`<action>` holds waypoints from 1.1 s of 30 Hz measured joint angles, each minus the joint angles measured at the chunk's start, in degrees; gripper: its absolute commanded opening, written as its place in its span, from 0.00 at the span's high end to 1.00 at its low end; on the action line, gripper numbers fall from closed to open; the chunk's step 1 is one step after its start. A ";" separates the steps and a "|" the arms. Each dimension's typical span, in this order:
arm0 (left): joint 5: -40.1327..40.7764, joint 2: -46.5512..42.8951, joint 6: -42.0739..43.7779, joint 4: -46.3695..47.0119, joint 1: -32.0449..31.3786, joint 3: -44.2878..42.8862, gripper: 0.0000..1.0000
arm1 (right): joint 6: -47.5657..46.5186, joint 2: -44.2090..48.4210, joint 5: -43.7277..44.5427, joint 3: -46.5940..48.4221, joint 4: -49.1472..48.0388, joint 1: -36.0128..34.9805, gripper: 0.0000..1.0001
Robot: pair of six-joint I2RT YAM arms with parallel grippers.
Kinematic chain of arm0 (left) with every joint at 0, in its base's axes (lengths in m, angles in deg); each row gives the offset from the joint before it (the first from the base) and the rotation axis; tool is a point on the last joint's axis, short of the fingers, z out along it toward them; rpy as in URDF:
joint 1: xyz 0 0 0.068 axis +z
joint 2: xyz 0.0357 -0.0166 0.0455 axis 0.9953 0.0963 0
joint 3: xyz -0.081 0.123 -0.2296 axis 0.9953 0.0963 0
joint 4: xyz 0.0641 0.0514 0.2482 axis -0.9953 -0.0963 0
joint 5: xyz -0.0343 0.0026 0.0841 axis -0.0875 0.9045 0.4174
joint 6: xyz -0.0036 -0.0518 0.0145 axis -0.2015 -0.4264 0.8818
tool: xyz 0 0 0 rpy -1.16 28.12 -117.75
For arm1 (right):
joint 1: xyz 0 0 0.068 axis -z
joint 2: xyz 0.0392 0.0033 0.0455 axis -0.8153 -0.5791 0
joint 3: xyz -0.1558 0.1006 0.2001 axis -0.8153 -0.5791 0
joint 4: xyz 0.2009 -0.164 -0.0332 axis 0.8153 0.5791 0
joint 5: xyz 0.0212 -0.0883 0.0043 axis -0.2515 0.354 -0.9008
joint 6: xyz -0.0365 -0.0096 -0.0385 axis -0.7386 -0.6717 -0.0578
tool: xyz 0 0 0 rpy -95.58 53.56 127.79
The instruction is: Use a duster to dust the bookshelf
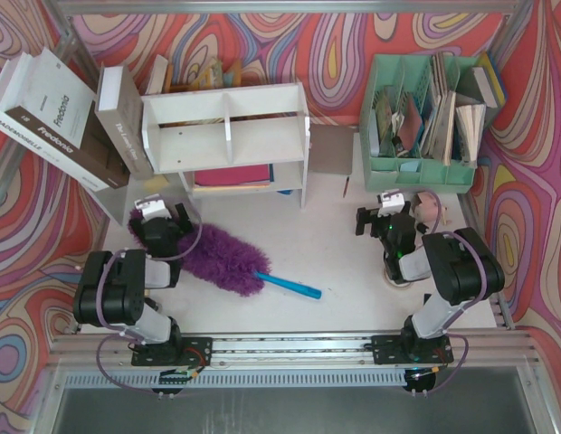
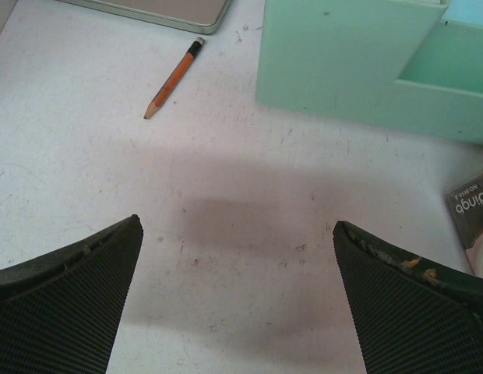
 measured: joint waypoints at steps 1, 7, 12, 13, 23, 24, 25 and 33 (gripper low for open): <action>-0.02 0.00 -0.22 -0.48 0.00 -0.20 0.01 | 0.02 -0.09 -0.22 0.00 -0.13 0.02 0.01; -0.17 0.00 -0.79 -1.44 0.09 -0.42 0.02 | 0.44 -0.11 0.31 0.02 -0.15 0.31 0.01; -3.23 0.00 -0.20 -6.93 0.17 -4.07 0.01 | 0.50 -0.11 0.83 0.02 -0.13 0.31 0.01; -4.66 0.00 0.17 -7.82 0.17 -5.16 0.01 | 0.52 -0.11 0.90 0.02 -0.15 0.31 0.01; -9.38 0.00 1.51 -10.69 0.17 -6.27 0.02 | 0.52 -0.11 0.94 0.15 -0.13 0.31 0.01; -9.40 0.00 1.60 -10.69 0.20 -6.27 0.02 | 0.52 -0.11 0.94 0.15 -0.13 0.33 0.01; -9.49 0.00 1.64 -10.71 0.20 -6.27 0.02 | 0.52 -0.11 0.94 0.15 -0.13 0.31 0.01; -9.66 0.00 1.66 -10.71 0.20 -6.27 0.02 | 0.52 -0.11 1.09 0.15 -0.13 0.31 0.01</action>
